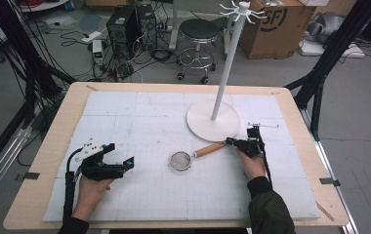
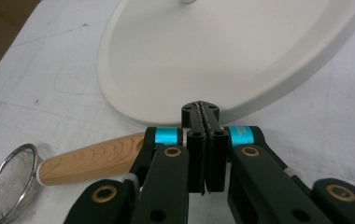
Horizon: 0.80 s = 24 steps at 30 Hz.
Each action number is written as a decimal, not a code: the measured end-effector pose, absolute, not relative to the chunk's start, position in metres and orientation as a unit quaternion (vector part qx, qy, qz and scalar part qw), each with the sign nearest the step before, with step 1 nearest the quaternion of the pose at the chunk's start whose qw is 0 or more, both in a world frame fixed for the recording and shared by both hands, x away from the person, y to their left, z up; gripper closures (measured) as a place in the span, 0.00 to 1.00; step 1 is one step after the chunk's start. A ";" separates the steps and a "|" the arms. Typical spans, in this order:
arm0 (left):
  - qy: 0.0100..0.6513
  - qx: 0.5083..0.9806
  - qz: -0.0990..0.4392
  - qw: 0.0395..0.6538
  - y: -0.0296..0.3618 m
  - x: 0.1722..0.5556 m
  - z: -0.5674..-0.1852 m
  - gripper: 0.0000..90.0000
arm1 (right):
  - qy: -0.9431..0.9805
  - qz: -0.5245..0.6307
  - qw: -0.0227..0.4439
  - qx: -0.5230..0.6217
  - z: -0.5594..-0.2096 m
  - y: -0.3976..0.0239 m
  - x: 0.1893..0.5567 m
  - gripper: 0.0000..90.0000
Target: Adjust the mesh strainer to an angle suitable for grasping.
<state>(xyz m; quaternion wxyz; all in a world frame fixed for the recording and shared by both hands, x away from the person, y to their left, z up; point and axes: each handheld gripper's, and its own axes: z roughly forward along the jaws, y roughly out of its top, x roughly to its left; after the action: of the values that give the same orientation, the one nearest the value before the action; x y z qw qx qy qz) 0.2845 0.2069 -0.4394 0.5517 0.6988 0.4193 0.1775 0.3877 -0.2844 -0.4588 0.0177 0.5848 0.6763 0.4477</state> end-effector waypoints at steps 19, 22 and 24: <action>0.418 0.700 0.175 0.551 0.206 0.284 -0.440 0.02 | 0.689 0.456 0.002 0.563 -0.459 -0.249 0.387 1.00; 0.420 0.699 0.176 0.551 0.206 0.284 -0.440 0.02 | 0.696 0.451 0.009 0.559 -0.459 -0.243 0.386 1.00; 0.420 0.700 0.175 0.551 0.205 0.284 -0.440 0.02 | 0.704 0.446 0.011 0.553 -0.459 -0.235 0.386 1.00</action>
<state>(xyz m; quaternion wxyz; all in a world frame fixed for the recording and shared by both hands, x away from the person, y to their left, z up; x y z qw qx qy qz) 0.2844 0.2053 -0.4400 0.5505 0.6998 0.4202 0.1753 0.3865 -0.2351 -0.4585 0.0114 0.5528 0.7039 0.4459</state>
